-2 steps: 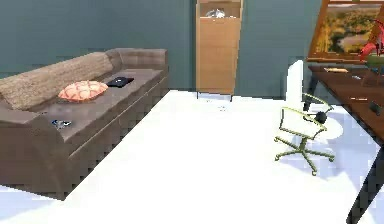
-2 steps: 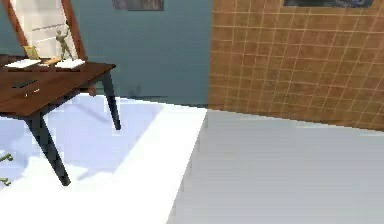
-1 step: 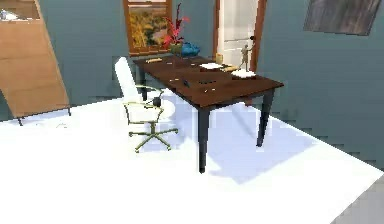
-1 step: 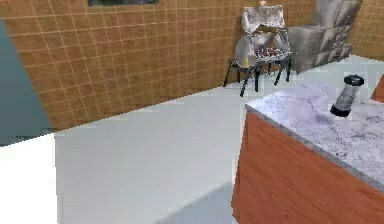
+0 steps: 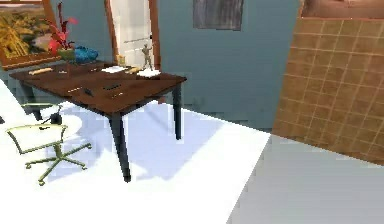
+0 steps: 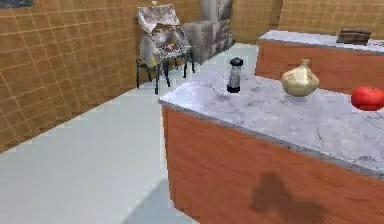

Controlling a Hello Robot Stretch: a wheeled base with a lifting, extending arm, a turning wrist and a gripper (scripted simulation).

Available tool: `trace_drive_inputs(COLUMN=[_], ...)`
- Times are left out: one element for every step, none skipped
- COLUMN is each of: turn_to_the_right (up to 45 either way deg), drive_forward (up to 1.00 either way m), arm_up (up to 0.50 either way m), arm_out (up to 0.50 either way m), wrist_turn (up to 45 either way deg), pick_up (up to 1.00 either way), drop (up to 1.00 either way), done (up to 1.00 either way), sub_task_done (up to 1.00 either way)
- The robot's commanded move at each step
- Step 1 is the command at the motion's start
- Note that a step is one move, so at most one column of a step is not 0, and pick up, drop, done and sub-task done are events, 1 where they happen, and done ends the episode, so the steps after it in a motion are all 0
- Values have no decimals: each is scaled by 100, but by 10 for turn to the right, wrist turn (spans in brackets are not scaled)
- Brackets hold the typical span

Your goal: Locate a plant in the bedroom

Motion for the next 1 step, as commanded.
trace_drive_inputs(turn_to_the_right=[0], drive_forward=[100], arm_up=[0], arm_out=[0], wrist_turn=[0], pick_up=[0], drop=[0], done=[0], sub_task_done=[0])
